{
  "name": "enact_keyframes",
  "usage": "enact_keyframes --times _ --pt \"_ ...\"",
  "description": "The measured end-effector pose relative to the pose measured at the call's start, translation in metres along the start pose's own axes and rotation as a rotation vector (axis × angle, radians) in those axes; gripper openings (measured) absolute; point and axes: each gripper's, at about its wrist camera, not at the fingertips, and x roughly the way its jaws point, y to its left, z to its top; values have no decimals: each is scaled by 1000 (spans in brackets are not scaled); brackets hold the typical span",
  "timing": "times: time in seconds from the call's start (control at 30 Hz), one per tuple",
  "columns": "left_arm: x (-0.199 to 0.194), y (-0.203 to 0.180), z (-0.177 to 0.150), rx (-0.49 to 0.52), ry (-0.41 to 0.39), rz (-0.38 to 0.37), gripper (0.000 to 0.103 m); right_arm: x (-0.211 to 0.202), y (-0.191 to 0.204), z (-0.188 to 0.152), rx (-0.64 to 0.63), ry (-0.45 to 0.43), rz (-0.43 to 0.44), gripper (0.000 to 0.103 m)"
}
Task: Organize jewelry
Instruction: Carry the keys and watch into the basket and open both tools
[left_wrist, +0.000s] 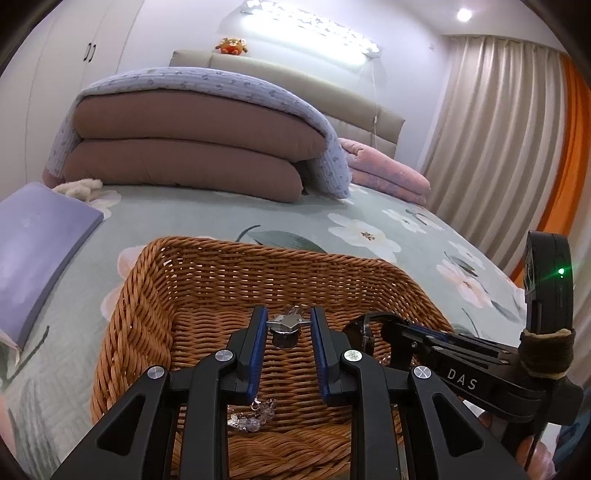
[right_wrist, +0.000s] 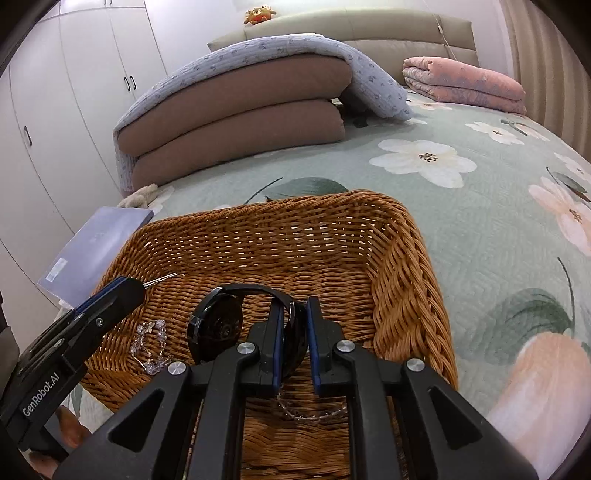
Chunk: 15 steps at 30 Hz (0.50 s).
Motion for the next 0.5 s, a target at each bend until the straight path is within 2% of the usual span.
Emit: enact_keyframes --times 0.2,0.27,0.3,0.33,0.4,0.5 --pt "5 5 0 -22 19 -4 24 2 -4 0 28 5 33 20" --pt "6 8 0 -45 28 -20 33 -1 -7 1 43 -4 55 24" --pt "6 10 1 -55 27 -26 46 -4 -8 1 48 -18 62 29" --pt "3 11 1 -61 15 -30 52 -6 -8 2 48 -27 60 30" --pt "-4 11 1 -62 -15 -36 53 -12 -7 2 40 -52 57 35" --pt "-12 10 4 -57 -46 -46 53 -18 -5 2 29 -81 59 35"
